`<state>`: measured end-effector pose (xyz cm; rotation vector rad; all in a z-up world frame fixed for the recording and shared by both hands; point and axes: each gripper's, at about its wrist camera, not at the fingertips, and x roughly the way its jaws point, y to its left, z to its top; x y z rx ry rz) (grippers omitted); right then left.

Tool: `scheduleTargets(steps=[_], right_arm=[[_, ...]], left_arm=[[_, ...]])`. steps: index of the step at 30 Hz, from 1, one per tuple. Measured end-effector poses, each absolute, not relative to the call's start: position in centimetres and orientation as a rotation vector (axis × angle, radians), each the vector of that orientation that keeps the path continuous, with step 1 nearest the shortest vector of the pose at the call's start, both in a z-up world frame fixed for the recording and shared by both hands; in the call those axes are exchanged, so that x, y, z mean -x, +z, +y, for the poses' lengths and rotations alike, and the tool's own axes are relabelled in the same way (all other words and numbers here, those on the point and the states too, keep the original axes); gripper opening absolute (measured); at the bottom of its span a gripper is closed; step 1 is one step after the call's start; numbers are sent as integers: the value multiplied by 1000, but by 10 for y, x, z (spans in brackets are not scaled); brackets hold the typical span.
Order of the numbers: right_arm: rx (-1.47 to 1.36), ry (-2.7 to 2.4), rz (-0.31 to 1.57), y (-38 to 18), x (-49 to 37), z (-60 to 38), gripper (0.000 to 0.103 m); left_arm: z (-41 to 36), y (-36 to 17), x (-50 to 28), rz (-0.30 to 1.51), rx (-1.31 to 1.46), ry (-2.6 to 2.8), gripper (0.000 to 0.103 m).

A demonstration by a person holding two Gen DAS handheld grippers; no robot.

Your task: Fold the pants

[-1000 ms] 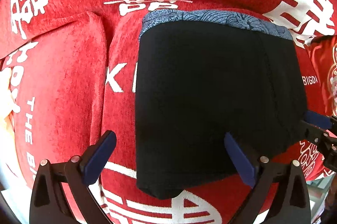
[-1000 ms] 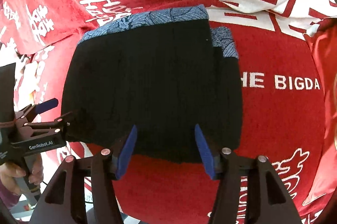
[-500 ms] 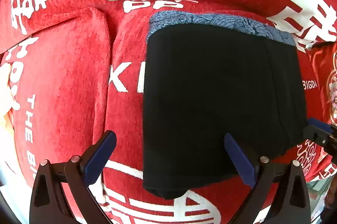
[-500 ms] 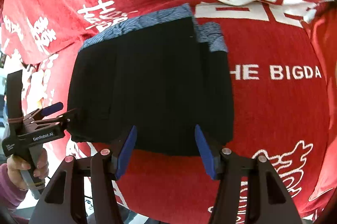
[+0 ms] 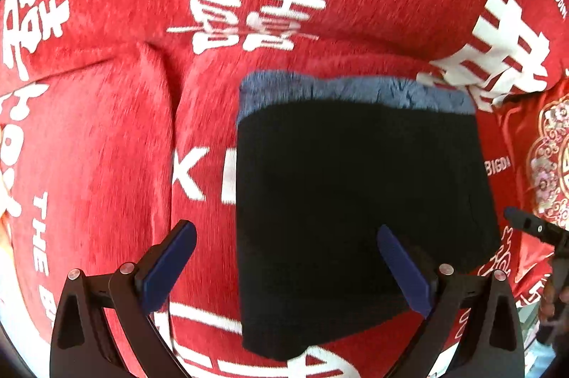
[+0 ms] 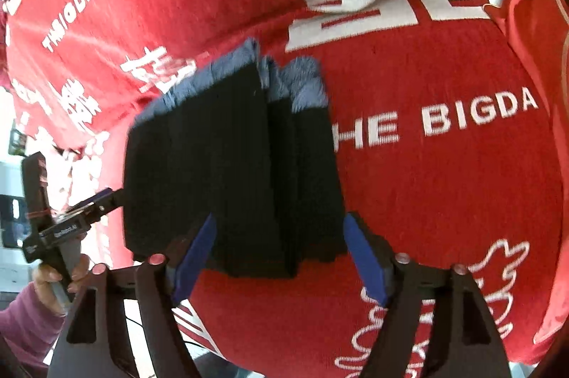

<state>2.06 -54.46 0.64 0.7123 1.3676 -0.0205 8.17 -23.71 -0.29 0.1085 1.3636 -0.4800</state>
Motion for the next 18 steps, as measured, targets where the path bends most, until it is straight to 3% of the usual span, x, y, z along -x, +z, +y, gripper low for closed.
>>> scheduleTargets(steps=[12, 18], right_arm=[[-1004, 209, 1351, -59, -42, -587, 82], [-1026, 361, 1353, -80, -67, -572, 86]], left_arm=[[-224, -40, -119, 1498, 127, -652, 102], [-251, -61, -124, 1513, 87, -717, 102]])
